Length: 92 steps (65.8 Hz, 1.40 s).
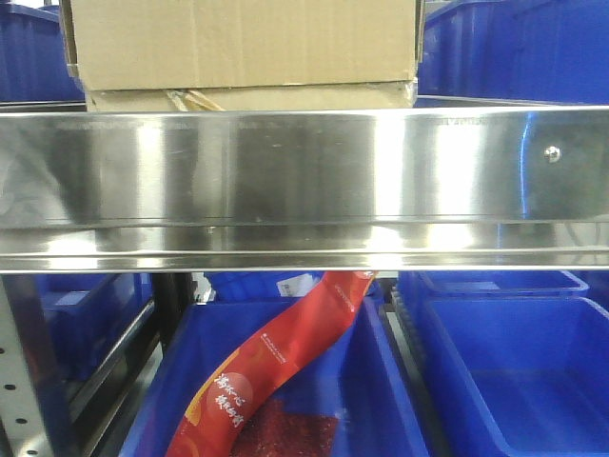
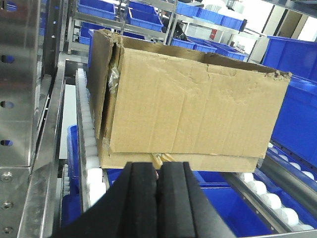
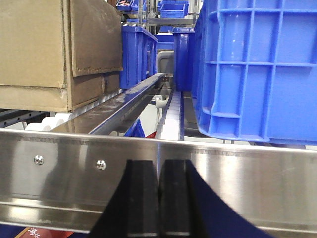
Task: Stack two boxes on right shelf middle
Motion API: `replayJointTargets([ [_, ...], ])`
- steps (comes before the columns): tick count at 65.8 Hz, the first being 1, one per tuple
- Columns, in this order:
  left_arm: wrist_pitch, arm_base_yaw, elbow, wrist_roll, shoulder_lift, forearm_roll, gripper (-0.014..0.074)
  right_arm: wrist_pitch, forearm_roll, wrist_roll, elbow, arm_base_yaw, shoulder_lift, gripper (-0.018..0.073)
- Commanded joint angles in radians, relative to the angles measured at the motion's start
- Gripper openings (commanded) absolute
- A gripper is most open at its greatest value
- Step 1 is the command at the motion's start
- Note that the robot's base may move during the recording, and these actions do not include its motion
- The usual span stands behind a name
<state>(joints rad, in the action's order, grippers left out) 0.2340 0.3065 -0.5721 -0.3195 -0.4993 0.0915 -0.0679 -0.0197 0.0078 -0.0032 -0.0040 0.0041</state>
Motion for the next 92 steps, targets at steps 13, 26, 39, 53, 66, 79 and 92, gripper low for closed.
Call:
replayJointTargets([
  [13,-0.081,-0.031,0.058,0.001,0.028,0.052,-0.0111,0.009,-0.003,-0.008,0.003,-0.004,-0.004,-0.0168],
  [26,-0.234,-0.140,0.299,0.188,0.172,-0.012,-0.0111,0.009,-0.003,-0.008,0.003,-0.004,-0.004,-0.0168],
  [39,-0.250,-0.228,0.509,0.356,0.374,-0.134,-0.0111,0.009,-0.003,-0.008,0.003,-0.004,-0.004,-0.0168],
  [53,-0.215,-0.256,0.572,0.333,0.499,-0.092,-0.0111,0.009,-0.003,-0.008,0.003,-0.004,-0.004,-0.0168],
  [66,-0.220,-0.277,0.572,0.333,0.499,-0.068,-0.0111,0.009,-0.003,-0.008,0.003,-0.004,-0.004,-0.0168],
  [79,-0.220,-0.279,0.572,0.333,0.499,-0.068,-0.0111,0.013,-0.003,-0.008,0.003,-0.004,-0.004,-0.0168],
  [92,-0.215,-0.279,0.572,0.289,0.499,-0.071,-0.0111,0.014,-0.003,-0.008,0.003,-0.004,-0.004,-0.0168],
])
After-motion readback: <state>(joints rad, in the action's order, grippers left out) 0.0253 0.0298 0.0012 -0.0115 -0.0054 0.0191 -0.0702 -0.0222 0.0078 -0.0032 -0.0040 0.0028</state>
